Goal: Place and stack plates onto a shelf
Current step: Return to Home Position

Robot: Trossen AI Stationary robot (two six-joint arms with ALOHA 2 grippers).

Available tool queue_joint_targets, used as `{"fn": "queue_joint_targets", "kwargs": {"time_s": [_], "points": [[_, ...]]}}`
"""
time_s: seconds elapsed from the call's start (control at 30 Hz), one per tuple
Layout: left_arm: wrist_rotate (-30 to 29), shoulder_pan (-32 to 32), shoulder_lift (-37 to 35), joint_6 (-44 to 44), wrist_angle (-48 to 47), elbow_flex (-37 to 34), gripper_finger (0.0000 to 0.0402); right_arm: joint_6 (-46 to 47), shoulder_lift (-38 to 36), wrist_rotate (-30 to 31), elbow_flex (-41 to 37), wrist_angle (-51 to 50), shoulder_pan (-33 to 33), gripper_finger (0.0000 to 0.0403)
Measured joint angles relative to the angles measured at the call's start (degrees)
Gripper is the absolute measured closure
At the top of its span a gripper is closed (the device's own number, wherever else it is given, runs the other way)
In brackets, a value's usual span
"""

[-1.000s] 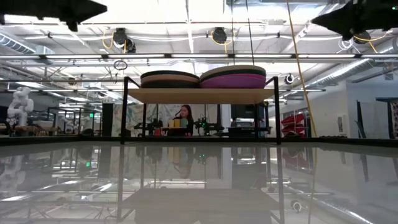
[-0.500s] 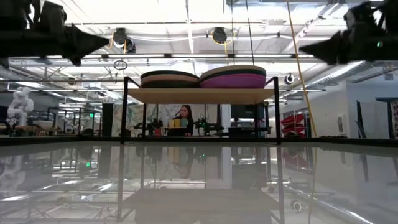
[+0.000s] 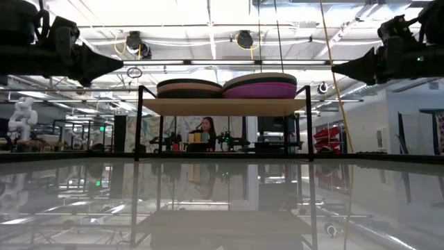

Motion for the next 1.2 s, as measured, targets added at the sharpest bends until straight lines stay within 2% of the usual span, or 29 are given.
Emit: {"fn": "queue_joint_targets", "kwargs": {"time_s": [0.2,1.2], "points": [[0.0,0.0,0.0,-2.2,-0.2,0.0,0.0388,-0.1,0.0,0.0,-0.1,-1.0,0.0,0.0403],[-0.1,0.0,0.0,-0.2,-0.1,0.0,0.0387,-0.2,0.0,-0.2,-0.2,-0.8,0.0,0.0403]]}}
